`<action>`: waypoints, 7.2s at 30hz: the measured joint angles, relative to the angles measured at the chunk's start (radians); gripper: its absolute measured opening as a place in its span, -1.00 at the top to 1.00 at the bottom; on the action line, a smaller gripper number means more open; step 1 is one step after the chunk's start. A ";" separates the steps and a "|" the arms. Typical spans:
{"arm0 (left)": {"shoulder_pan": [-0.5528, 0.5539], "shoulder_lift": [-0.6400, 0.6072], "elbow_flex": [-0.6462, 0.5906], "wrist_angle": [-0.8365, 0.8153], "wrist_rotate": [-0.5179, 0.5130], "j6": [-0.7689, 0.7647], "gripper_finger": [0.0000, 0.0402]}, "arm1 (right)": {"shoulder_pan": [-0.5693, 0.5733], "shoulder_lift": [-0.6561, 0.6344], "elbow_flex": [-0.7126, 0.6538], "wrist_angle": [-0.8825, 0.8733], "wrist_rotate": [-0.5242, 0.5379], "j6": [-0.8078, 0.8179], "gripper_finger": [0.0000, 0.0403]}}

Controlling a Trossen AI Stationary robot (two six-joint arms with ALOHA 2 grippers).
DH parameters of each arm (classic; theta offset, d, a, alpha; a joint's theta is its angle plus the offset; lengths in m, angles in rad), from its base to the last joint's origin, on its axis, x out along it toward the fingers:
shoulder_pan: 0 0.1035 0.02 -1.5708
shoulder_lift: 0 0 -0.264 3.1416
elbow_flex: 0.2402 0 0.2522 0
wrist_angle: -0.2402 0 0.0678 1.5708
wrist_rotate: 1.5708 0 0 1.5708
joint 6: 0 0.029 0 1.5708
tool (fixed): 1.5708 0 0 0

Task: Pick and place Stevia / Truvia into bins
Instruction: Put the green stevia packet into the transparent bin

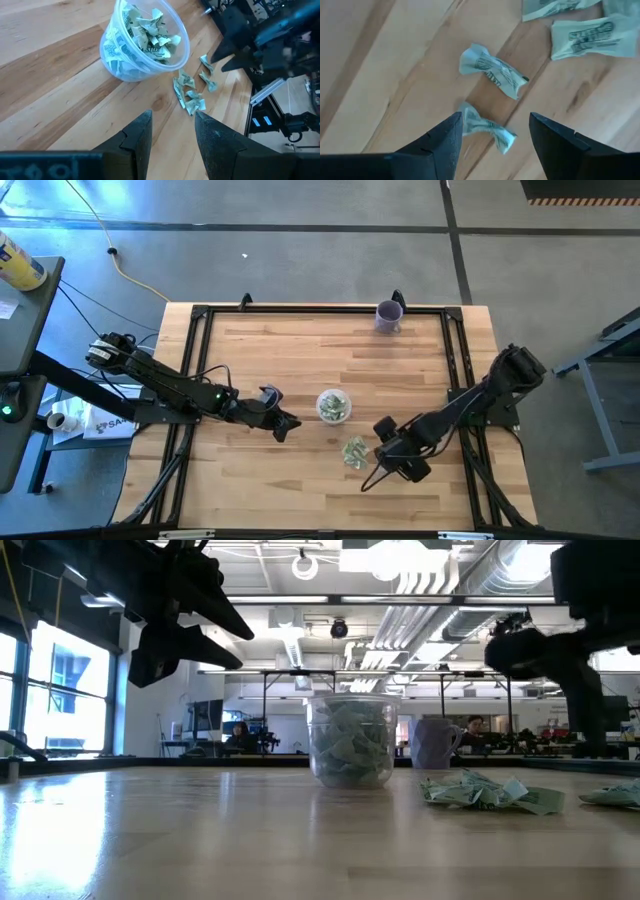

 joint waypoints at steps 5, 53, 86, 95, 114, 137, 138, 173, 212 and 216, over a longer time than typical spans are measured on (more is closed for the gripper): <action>0.000 0.000 0.000 0.001 -0.002 0.000 0.10 | -0.009 0.062 0.000 -0.002 -0.013 -0.037 -0.05; 0.000 0.000 0.000 0.001 -0.002 -0.001 0.10 | -0.288 -0.026 0.042 -0.046 0.099 -0.124 0.98; 0.000 0.000 0.000 0.001 -0.010 -0.019 0.10 | -0.500 0.209 0.274 0.236 0.003 -0.063 0.97; 0.000 0.000 0.000 0.001 -0.013 -0.027 0.10 | -0.502 0.201 0.290 0.230 -0.027 -0.071 0.77; 0.000 0.000 0.000 0.003 -0.029 -0.029 0.10 | -0.504 0.199 0.466 0.066 -0.027 -0.177 -0.01; 0.000 0.000 0.000 0.005 -0.029 -0.029 0.10 | -0.358 -0.038 0.240 -0.146 0.009 -0.139 -0.06; 0.000 0.000 0.000 0.005 -0.029 -0.029 0.10 | -0.331 -0.040 0.207 -0.142 0.007 -0.122 -0.08; 0.000 0.000 0.000 0.172 0.049 -0.054 0.10 | -0.185 -0.040 0.005 0.033 -0.021 -0.104 -0.10; 0.001 0.000 0.000 0.149 -0.013 -0.054 0.10 | -0.124 0.031 -0.206 0.455 -0.172 -0.139 0.03; 0.001 0.000 0.000 0.149 -0.010 -0.054 0.10 | -0.171 0.035 -0.206 0.443 -0.179 -0.048 0.13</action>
